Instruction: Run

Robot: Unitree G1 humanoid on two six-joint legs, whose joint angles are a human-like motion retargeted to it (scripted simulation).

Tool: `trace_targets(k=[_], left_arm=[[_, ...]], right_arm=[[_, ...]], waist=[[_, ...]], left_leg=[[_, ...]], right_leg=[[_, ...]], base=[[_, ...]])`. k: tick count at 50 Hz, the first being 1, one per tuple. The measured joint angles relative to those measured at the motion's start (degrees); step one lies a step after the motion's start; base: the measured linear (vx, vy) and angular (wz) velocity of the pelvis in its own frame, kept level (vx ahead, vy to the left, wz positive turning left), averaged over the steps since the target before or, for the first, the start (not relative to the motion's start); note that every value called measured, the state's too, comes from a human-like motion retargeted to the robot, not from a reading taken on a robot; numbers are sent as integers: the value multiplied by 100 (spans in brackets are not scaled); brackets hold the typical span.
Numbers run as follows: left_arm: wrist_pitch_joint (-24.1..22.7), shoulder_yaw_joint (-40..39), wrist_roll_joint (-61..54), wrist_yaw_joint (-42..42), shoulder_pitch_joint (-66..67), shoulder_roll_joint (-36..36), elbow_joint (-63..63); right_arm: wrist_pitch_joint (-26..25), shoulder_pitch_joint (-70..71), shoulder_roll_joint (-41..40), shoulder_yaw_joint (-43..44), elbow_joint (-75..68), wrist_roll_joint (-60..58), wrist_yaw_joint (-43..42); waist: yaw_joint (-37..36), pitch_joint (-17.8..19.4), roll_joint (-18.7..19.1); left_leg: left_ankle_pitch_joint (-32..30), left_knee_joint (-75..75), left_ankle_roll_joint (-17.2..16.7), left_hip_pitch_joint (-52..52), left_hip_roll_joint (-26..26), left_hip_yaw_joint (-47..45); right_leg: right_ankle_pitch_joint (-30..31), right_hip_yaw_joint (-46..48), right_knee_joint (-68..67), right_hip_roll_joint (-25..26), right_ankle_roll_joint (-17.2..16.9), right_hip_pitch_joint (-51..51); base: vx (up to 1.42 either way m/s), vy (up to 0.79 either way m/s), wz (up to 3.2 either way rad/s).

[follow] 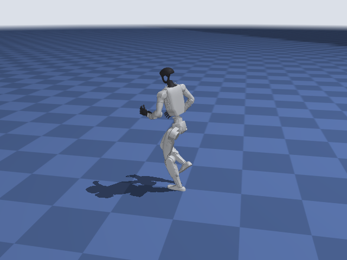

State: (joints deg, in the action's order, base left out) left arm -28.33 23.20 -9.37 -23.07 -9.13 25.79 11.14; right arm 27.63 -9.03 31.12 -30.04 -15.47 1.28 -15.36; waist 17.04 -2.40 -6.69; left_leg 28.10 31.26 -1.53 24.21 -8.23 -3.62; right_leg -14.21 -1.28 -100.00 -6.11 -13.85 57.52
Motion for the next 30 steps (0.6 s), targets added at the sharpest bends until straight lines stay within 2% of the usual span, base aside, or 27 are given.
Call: trace_targets(k=[2,3,5,7,10,13,15,17,20,25,30], left_arm=[[-1,78,195,-139,-809,101,-46],[16,213,240,-203,-1313,39,107],[46,328,258,-171,-1597,-49,309],[49,463,103,49,-1754,-236,963],[231,524,-8,373,-1463,-441,2030],[560,366,-69,651,-921,-630,3226],[808,260,-106,751,-376,-749,3902],[930,53,-176,939,60,-835,4644],[1066,-87,-290,1094,953,-911,5080],[951,-300,-540,1279,2140,-892,4629],[913,-257,-684,1343,2615,-965,3995]], right_arm=[[18,-577,213,238,-91,115,132],[27,-833,328,496,-70,255,286],[3,-1109,359,589,-195,349,423],[-45,-1063,293,668,-399,443,619],[-157,-579,42,593,-737,375,642],[-277,286,-249,478,-1032,175,358],[-304,815,-401,486,-1032,39,129],[-344,1589,-595,418,-1004,-176,-270],[-256,2333,-767,493,-523,-305,-671],[-105,2953,-992,448,368,-328,-1094],[-131,2637,-1089,313,565,-97,-949]], waist=[[139,-12,-3],[79,53,46],[123,-64,-64],[35,-150,-64],[-269,-279,-133],[-711,-366,-75],[-1004,-472,-156],[-1314,-447,65],[-1676,-491,17],[-2101,-496,184],[-2272,-594,427]], left_leg=[[159,-191,77,-147,4,47],[-82,-822,70,-489,20,123],[-202,-964,49,-529,-114,149],[-932,-2417,-10,-1237,-166,358],[-1393,-3295,-51,-1763,-206,434],[-1324,-3254,-46,-1875,-117,364],[-1301,-3109,-15,-1826,-214,274],[-882,-2388,-39,-1614,64,167],[-731,-1890,-7,-1403,5,39],[-430,-1153,-26,-1016,217,-56],[-224,-931,-14,-927,467,-36]], right_leg=[[-230,-120,-112,-6,28,154],[-234,-110,140,-26,79,114],[-344,-227,855,-214,97,-109],[-435,-79,2068,-350,134,-677],[-724,130,3708,-390,185,-1611],[-1048,392,5019,-268,340,-2451],[-1323,456,5409,-367,421,-2690],[-1194,689,6380,-74,508,-3289],[-1257,715,6615,-160,461,-3416],[-958,855,7384,34,383,-3746],[-593,998,8194,299,387,-4161]], base=[[6,5,19],[10,5,21],[11,3,33],[12,0,32],[7,-3,-6],[3,-6,-41],[0,-8,-52],[4,-8,-66],[2,-6,-35],[6,-2,-17],[6,4,-2]])
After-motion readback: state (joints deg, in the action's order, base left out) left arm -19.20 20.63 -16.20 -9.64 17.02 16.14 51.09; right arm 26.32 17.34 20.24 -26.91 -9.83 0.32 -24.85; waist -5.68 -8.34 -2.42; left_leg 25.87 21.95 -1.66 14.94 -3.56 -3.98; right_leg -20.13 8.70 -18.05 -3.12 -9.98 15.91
